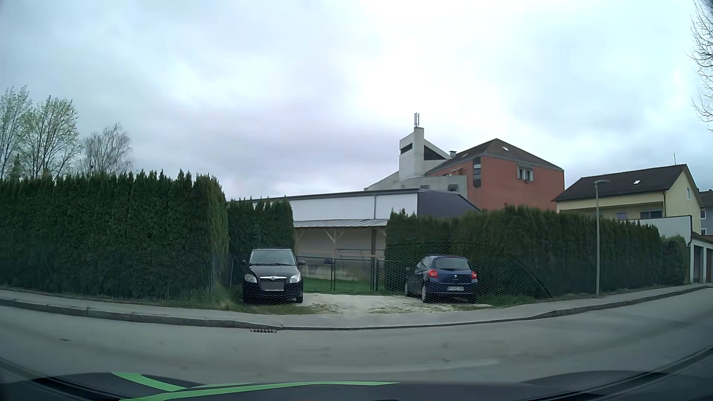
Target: Follow the waypoints while adhering to traffic rules and regulations
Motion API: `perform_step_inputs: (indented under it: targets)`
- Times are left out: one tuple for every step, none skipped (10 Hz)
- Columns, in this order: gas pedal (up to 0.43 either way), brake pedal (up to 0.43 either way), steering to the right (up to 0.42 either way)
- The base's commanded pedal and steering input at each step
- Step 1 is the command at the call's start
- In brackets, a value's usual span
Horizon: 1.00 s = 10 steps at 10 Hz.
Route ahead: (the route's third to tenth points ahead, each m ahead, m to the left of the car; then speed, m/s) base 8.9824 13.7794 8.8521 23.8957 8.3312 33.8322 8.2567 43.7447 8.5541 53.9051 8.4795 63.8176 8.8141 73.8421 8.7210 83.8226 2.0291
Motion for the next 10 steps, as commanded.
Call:
perform_step_inputs:
  targets:
    - [0.000,0.213,-0.264]
    - [0.000,0.213,-0.265]
    - [0.000,0.207,-0.267]
    - [0.000,0.049,-0.271]
    - [0.000,0.000,-0.278]
    - [0.000,0.000,-0.287]
    - [0.000,0.000,-0.303]
    - [0.000,0.000,-0.325]
    - [0.067,0.000,-0.348]
    - [0.169,0.000,-0.388]
